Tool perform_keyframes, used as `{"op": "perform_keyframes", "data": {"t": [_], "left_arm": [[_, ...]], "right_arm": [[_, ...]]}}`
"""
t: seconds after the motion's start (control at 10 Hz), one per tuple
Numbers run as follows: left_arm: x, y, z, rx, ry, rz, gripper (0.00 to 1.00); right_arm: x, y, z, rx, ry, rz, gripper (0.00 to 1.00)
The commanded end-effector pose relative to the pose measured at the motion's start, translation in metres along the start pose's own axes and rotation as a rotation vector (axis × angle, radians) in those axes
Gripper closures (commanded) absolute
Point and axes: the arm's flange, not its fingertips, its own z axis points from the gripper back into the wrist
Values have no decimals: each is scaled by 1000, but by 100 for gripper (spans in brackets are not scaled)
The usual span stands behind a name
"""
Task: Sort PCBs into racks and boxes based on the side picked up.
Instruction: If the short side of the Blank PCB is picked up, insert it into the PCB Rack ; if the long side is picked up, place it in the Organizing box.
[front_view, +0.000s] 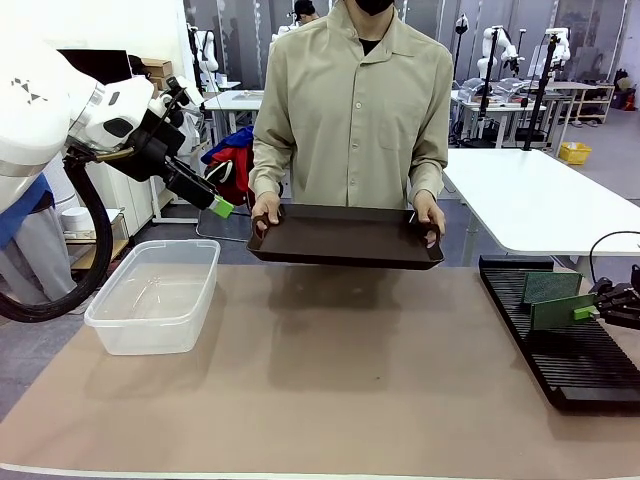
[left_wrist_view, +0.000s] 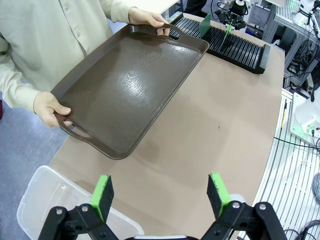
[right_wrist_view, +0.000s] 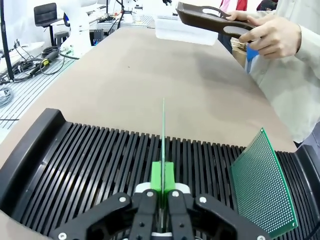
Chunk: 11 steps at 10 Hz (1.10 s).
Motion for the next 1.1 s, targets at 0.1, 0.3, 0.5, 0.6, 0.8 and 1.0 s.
{"op": "perform_keyframes", "data": {"t": [0.1, 0.3, 0.5, 0.6, 0.8, 1.0], "left_arm": [[-2, 0, -1, -5, 4, -3, 0], [-2, 0, -1, -5, 4, -3, 0], [-2, 0, -1, -5, 4, -3, 0], [-2, 0, -1, -5, 4, -3, 0], [-2, 0, -1, -5, 4, -3, 0], [-2, 0, -1, -5, 4, -3, 0]], "right_arm": [[-37, 17, -9, 53, 80, 14, 98], [-42, 19, -10, 69, 88, 2, 98], [-43, 20, -8, 63, 93, 1, 98], [-43, 21, -8, 62, 101, 2, 98], [-44, 20, -7, 60, 114, -17, 98], [-47, 20, -7, 52, 114, -47, 98]]}}
